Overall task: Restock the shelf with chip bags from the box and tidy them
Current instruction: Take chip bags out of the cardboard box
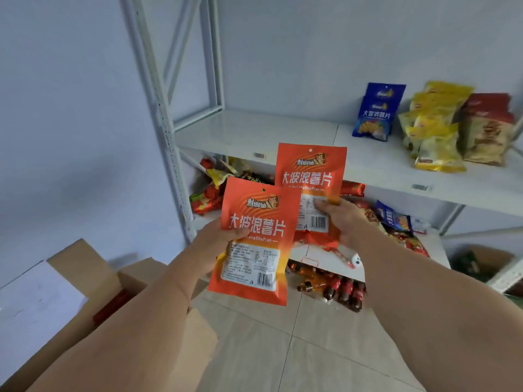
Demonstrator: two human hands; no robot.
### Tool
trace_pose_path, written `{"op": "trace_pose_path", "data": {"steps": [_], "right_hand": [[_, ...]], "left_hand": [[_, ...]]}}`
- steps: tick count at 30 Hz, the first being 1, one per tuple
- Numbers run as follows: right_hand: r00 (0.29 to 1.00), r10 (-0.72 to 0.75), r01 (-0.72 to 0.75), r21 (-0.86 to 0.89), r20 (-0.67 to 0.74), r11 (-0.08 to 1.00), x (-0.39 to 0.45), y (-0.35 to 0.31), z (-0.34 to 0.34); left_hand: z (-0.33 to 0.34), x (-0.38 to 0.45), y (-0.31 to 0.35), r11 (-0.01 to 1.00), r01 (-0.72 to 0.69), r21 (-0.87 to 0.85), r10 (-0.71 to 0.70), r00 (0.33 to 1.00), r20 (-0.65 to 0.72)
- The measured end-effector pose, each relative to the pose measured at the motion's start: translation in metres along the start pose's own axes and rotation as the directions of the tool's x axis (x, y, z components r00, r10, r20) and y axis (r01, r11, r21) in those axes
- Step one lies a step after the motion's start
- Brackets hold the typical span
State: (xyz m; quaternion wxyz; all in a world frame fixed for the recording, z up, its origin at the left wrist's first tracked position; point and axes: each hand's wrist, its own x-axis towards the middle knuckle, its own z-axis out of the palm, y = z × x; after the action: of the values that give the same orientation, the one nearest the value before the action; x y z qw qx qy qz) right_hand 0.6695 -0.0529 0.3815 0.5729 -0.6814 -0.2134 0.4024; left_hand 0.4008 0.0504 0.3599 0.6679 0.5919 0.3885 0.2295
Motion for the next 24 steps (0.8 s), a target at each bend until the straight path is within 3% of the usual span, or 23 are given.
{"op": "trace_pose_path", "data": {"steps": [11,24], "right_hand": [[0.995,-0.092,0.092,0.004,-0.039,0.996,0.160,-0.082,-0.120],[0.990,-0.125,0.128,0.039,-0.070,0.991,0.367,-0.171,-0.132]], "left_hand": [[0.122,0.172,0.066,0.998,-0.029,-0.059,0.031,0.999,0.034],[0.131,0.399,0.153,0.995,-0.067,-0.076,0.070,0.997,0.037]]}}
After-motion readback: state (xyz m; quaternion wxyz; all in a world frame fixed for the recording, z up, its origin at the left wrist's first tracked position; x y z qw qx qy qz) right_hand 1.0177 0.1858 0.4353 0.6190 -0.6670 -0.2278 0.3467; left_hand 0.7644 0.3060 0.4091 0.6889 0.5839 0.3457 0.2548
